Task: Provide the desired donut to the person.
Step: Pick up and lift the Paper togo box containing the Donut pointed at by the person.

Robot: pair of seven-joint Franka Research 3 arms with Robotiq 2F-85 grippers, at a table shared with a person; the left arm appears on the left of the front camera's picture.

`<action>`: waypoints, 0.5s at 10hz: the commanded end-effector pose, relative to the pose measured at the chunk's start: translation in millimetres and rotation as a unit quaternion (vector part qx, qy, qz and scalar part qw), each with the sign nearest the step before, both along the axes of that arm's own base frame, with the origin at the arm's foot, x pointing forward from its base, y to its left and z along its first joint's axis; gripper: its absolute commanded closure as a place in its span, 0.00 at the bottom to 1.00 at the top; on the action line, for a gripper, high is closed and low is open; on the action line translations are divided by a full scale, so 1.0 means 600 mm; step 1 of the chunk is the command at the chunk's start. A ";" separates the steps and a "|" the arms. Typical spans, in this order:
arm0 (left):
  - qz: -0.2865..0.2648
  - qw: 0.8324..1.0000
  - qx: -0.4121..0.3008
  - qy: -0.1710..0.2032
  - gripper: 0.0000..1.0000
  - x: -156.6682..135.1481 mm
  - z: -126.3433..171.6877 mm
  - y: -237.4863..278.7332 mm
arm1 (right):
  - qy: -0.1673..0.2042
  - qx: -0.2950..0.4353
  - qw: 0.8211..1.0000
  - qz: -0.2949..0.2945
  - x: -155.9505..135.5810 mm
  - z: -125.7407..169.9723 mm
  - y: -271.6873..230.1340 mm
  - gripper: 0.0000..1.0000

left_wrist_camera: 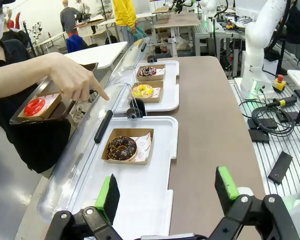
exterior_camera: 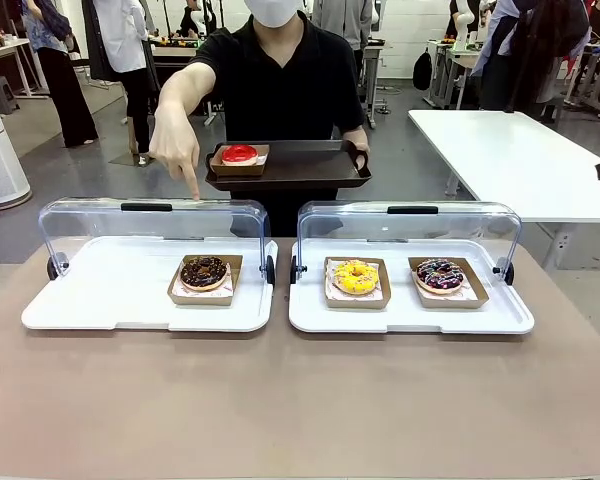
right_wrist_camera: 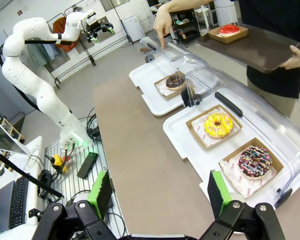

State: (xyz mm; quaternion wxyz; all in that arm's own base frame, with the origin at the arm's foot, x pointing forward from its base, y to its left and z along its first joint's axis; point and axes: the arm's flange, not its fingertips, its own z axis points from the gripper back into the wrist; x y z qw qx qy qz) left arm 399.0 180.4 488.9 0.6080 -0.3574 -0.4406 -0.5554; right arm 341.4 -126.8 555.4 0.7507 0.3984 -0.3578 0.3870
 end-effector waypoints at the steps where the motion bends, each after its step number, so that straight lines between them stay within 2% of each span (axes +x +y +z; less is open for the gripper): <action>1: -0.024 0.999 0.040 0.001 0.00 0.004 0.020 -0.033 | -0.006 0.010 1.000 0.003 0.003 0.001 0.001 0.00; 2: -0.037 0.997 0.073 0.000 0.00 0.011 0.036 -0.061 | -0.006 0.010 1.000 0.003 0.003 0.001 0.001 0.00; 3: -0.050 0.989 0.139 -0.003 0.00 0.025 0.061 -0.126 | -0.006 0.010 1.000 0.003 0.003 0.001 0.001 0.00; 5: -0.076 0.962 0.261 0.006 0.00 0.052 0.079 -0.239 | -0.006 0.010 1.000 0.003 0.003 0.001 0.001 0.00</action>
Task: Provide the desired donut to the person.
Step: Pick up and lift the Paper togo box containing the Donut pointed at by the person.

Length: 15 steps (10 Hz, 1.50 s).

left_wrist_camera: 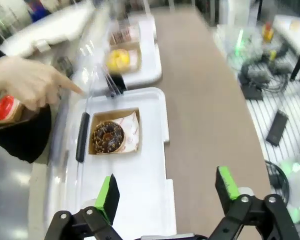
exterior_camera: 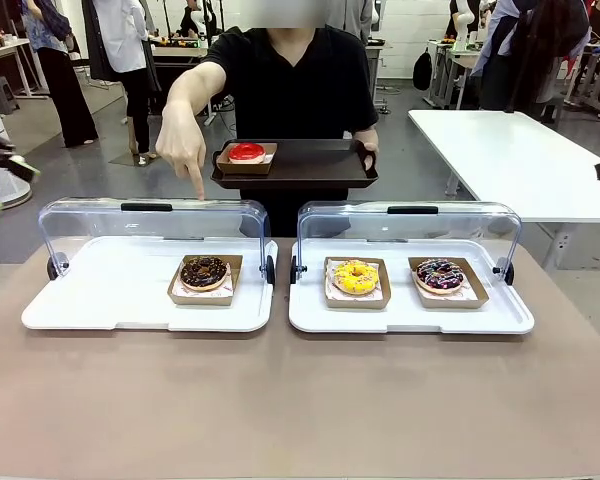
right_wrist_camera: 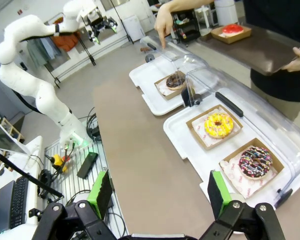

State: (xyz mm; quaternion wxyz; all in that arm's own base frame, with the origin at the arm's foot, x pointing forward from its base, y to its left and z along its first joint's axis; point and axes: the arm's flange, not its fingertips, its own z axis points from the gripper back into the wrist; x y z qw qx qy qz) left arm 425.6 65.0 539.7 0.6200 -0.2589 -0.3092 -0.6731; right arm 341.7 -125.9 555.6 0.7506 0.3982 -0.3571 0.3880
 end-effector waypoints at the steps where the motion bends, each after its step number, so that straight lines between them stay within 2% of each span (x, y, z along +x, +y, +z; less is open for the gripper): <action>1: -0.008 0.988 0.152 0.006 0.00 0.019 -0.007 -0.110 | -0.006 0.011 1.000 0.002 0.003 0.001 0.000 0.00; 3: -0.004 0.964 0.265 -0.024 0.00 0.021 -0.030 -0.226 | -0.006 0.011 1.000 0.002 0.003 0.001 0.000 0.00; 7: -0.001 0.933 0.357 -0.044 0.00 0.027 -0.138 -0.345 | -0.006 0.011 1.000 0.002 0.003 0.001 0.000 0.00; 10: -0.006 0.932 0.360 -0.033 0.00 0.031 -0.183 -0.367 | -0.006 0.011 1.000 0.002 0.003 0.001 0.000 0.00; 11: -0.007 0.940 0.342 -0.018 0.00 0.028 -0.180 -0.358 | -0.006 0.011 1.000 0.002 0.003 0.001 0.000 0.00; 12: -0.018 0.934 0.354 -0.031 0.00 0.031 -0.187 -0.368 | -0.006 0.011 1.000 0.002 0.003 0.001 0.000 0.00; 15: -0.018 0.934 0.354 -0.031 0.00 0.031 -0.187 -0.368 | -0.006 0.011 1.000 0.002 0.003 0.001 0.000 0.00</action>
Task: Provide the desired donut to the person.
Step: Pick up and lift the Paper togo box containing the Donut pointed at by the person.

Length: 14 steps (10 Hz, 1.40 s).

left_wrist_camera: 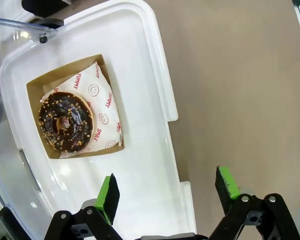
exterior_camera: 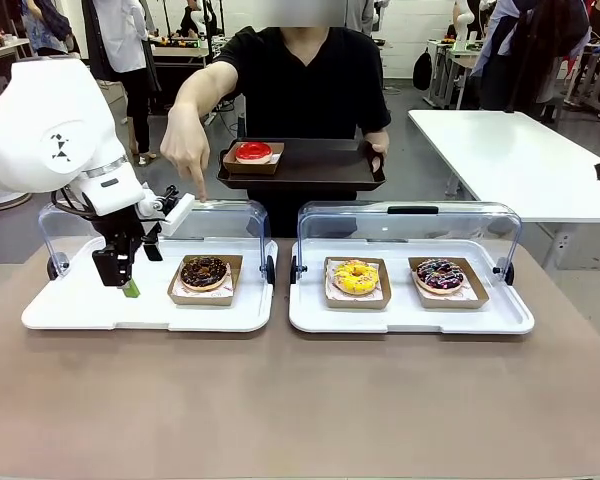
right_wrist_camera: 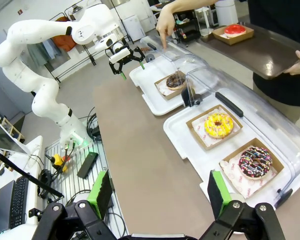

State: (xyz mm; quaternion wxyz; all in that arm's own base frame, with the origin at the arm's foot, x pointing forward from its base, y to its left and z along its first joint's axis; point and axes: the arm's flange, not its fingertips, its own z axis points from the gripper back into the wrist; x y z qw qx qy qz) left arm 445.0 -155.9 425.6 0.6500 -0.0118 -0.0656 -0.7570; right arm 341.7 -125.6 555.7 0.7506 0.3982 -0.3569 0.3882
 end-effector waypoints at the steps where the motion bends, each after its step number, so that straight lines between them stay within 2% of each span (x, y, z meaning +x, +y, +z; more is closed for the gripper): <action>1: -0.001 1.000 0.004 -0.004 0.00 -0.001 0.003 0.000 | -0.006 0.011 1.000 0.002 0.003 0.000 -0.001 0.00; 4: 0.000 1.000 0.000 0.000 0.00 0.000 0.000 -0.001 | -0.006 0.011 1.000 0.002 0.003 0.000 -0.001 0.00; 7: -0.021 1.000 -0.003 -0.001 0.00 0.009 -0.037 -0.008 | -0.006 0.011 1.000 0.002 0.003 0.000 -0.001 0.00; 10: -0.018 1.000 0.018 0.005 0.00 0.023 -0.096 -0.015 | -0.006 0.011 1.000 0.002 0.003 0.000 -0.001 0.00; 12: -0.019 0.999 0.026 0.009 0.00 0.044 -0.116 -0.023 | -0.006 0.011 1.000 0.002 0.003 0.000 -0.001 0.00; 14: -0.021 0.999 0.026 -0.002 0.00 0.042 -0.129 -0.033 | -0.006 0.011 1.000 0.002 0.003 0.000 -0.001 0.00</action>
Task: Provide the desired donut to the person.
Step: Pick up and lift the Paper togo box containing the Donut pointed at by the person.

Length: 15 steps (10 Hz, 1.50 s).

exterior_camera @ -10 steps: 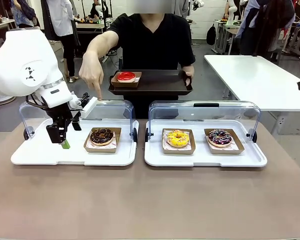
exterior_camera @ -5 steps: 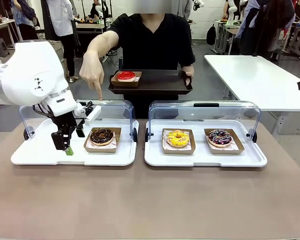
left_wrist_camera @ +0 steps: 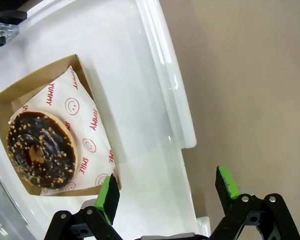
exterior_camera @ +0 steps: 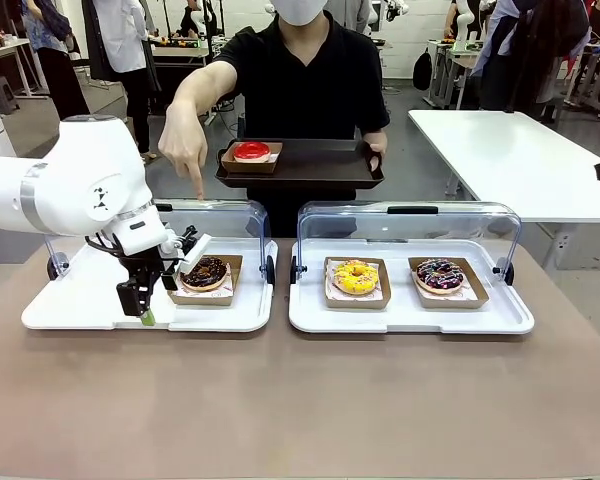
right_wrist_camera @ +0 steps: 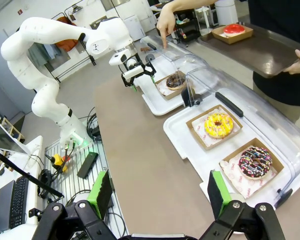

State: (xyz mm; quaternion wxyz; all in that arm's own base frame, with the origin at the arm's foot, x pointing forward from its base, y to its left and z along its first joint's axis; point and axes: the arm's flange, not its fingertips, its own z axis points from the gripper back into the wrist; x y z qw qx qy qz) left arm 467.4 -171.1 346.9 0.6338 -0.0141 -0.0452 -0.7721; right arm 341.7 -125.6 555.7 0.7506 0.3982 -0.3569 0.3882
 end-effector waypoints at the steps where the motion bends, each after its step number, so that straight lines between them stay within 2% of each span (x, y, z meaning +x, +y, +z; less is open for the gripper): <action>1: -0.001 1.000 0.013 -0.017 0.00 0.013 0.004 -0.011 | -0.006 0.011 1.000 0.002 0.003 0.000 -0.001 0.00; 8: 0.013 1.000 0.017 -0.018 0.00 0.047 -0.024 -0.015 | -0.006 0.011 1.000 0.002 0.003 0.000 -0.001 0.00; 9: 0.009 1.000 0.017 -0.019 0.23 0.054 -0.024 -0.016 | -0.006 0.011 1.000 0.002 0.003 0.000 -0.001 0.00; 10: 0.006 1.000 0.019 -0.016 0.54 0.059 -0.026 -0.017 | -0.006 0.011 1.000 0.002 0.003 0.000 -0.001 0.00; 12: 0.009 1.000 0.019 -0.011 1.00 0.059 -0.033 -0.017 | -0.006 0.011 1.000 0.002 0.003 0.000 -0.001 0.00; 13: 0.011 1.000 0.019 -0.010 0.70 0.059 -0.035 -0.017 | -0.006 0.011 1.000 0.002 0.003 0.000 -0.001 0.00; 14: 0.010 1.000 0.020 -0.008 1.00 0.062 -0.032 -0.018 | -0.006 0.011 1.000 0.002 0.003 0.000 -0.001 0.00; 15: 0.009 1.000 0.020 -0.007 1.00 0.065 -0.030 -0.018 | -0.006 0.011 1.000 0.002 0.003 0.000 -0.001 0.00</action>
